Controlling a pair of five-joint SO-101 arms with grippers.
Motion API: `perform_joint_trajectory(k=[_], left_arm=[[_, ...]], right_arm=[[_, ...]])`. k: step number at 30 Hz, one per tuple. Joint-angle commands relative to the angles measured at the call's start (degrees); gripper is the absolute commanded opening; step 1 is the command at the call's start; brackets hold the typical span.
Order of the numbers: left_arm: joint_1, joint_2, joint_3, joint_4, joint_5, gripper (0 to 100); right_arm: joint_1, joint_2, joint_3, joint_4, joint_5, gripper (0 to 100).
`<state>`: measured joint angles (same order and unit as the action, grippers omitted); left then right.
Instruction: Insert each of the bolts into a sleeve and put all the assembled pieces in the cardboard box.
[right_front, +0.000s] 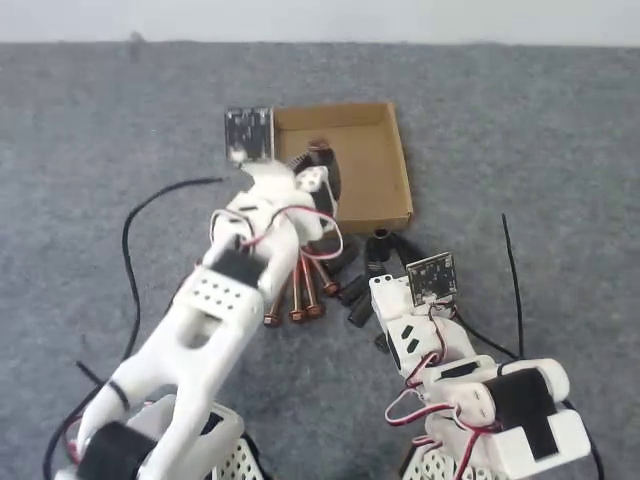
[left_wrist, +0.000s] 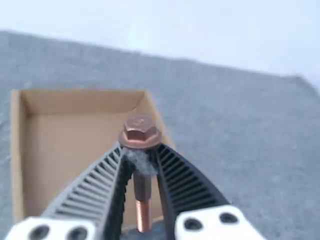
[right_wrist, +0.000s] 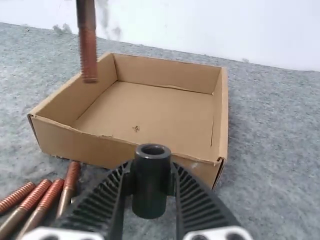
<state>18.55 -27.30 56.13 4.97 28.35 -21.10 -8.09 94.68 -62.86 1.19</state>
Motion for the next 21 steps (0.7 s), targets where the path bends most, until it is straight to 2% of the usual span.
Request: perform_joint_trajectory(k=[1, 4, 6, 15, 21], left_arm=[[3.34, -6.95, 3.91, -8.79, -0.97, 1], [7.65, -10.81, 8.57, -12.84, -1.05, 1], [9.93, -13.45, 9.89, -12.13, -1.05, 1], [11.6, -21.54, 4.53, 10.02, -0.97, 1], [11.87, -21.71, 4.35, 8.97, -0.97, 1]], right_arm=[[-0.22, -0.57, 0.7, 0.22, -0.44, 0.6], [-0.22, -0.57, 0.7, 0.22, -0.44, 0.6], [-0.22, -0.57, 0.7, 0.22, -0.35, 0.6], [-0.48, -0.57, 0.79, 0.22, -0.35, 0.6], [-0.48, -0.57, 0.88, 0.22, -0.35, 0.6]])
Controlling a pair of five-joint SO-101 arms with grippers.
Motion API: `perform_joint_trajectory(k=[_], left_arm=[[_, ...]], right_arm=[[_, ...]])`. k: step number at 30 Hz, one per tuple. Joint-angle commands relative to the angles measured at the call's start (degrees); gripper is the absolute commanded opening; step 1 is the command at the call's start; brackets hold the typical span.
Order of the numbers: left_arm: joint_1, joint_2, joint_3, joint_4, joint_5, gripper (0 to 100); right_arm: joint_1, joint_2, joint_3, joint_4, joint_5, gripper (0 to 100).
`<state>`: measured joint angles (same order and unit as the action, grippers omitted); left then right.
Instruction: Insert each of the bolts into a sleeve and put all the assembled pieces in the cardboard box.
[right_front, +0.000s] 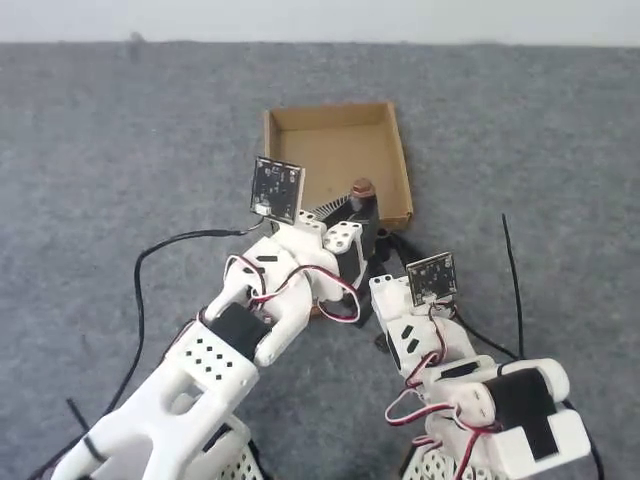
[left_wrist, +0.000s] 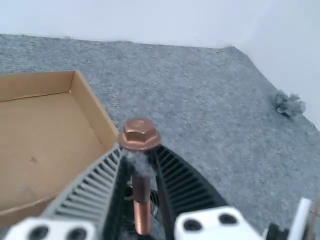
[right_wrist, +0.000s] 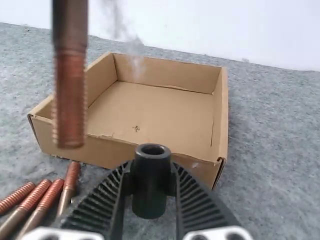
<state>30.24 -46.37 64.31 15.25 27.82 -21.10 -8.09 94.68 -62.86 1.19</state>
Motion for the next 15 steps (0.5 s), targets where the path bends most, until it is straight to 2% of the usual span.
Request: perform_joint_trajectory(k=[1, 8, 15], left_arm=[[0.26, -2.64, -3.82, -1.41, -0.35, 1], [0.18, -2.64, -3.82, -2.11, -0.26, 1], [0.09, -2.55, 0.75, -12.84, -0.26, 1]], right_arm=[[-0.48, -0.57, 0.88, 0.22, -0.35, 0.6], [-0.57, -0.57, 0.88, 0.22, -0.35, 0.6], [-0.57, -0.57, 0.88, 0.22, -0.35, 0.6]])
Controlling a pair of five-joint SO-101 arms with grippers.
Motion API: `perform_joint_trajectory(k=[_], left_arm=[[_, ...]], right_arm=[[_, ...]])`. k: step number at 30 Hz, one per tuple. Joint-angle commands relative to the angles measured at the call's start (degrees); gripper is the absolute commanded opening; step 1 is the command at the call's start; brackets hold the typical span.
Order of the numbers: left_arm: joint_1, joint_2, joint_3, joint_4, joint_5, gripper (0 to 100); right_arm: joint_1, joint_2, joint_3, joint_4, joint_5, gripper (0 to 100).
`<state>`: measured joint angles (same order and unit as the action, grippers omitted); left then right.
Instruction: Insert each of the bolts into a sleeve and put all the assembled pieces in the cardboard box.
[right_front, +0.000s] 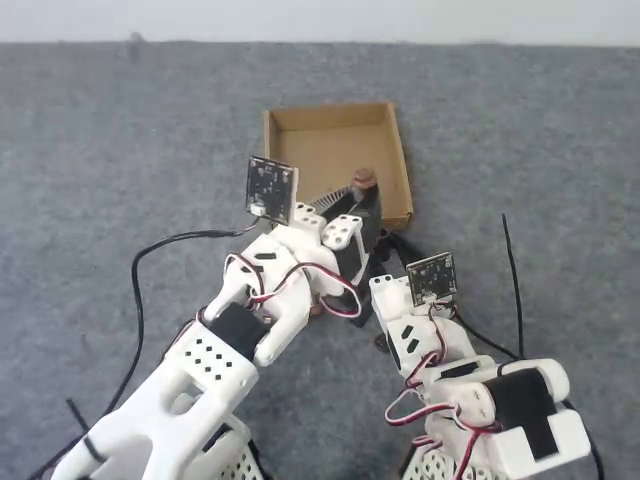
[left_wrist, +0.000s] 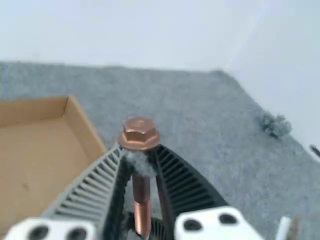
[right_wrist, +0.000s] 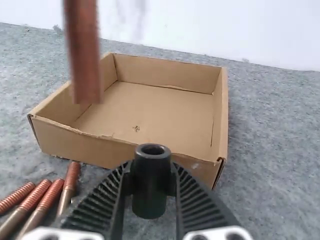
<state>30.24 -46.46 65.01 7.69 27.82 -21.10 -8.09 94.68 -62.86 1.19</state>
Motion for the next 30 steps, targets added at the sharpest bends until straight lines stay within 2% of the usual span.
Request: perform_joint_trajectory(k=[1, 7, 14, 21, 30], left_arm=[[0.09, -2.46, 0.66, -6.33, -0.26, 1], [0.0, -0.09, 0.75, -7.56, -0.26, 1], [-0.18, 13.63, -1.45, -16.79, -0.26, 1], [0.0, 10.37, -1.45, -9.41, -0.26, 1], [0.09, 14.24, -1.45, -10.64, -0.26, 1]], right_arm=[[-0.57, -0.57, 0.79, 0.22, -0.35, 0.6], [-0.57, -0.57, 0.7, 0.22, -0.35, 0.6], [-0.31, -0.57, 0.7, 0.22, -0.35, 0.6], [-0.22, -0.57, 0.7, 0.22, -0.35, 0.6], [-0.22, -0.57, 0.88, 0.22, -0.35, 0.6]])
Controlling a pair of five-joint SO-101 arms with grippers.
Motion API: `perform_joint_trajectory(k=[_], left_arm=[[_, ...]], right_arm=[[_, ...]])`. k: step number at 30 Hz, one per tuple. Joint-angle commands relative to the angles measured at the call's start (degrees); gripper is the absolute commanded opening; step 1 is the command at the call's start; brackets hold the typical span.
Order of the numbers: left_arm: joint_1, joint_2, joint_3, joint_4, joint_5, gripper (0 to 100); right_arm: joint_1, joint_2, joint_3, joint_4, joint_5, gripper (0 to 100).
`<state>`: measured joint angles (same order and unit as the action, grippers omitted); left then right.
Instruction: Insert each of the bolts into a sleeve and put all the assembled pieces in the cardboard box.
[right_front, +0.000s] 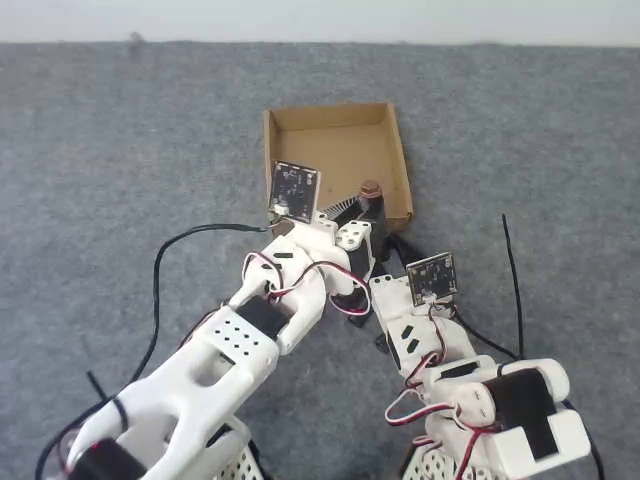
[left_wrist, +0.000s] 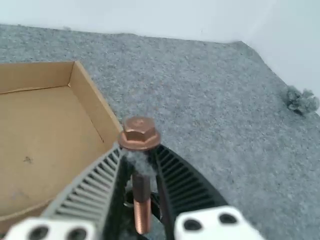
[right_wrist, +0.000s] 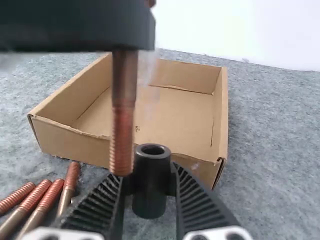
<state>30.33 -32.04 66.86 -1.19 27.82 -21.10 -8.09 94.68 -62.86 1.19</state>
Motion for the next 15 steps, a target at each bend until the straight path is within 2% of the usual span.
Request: perform_joint_trajectory(k=[1, 6, 15], left_arm=[[0.0, -0.09, -3.3, -2.9, -0.26, 1], [-0.18, 0.35, -3.21, -8.0, -0.26, 1], [-0.35, 0.44, -1.01, -8.53, -0.62, 1]], right_arm=[[-0.31, -0.57, 0.88, 0.22, -0.26, 0.6], [-0.48, -0.57, 1.05, 0.31, 1.76, 0.6], [-0.22, -0.57, 1.05, 0.31, 4.13, 0.6]])
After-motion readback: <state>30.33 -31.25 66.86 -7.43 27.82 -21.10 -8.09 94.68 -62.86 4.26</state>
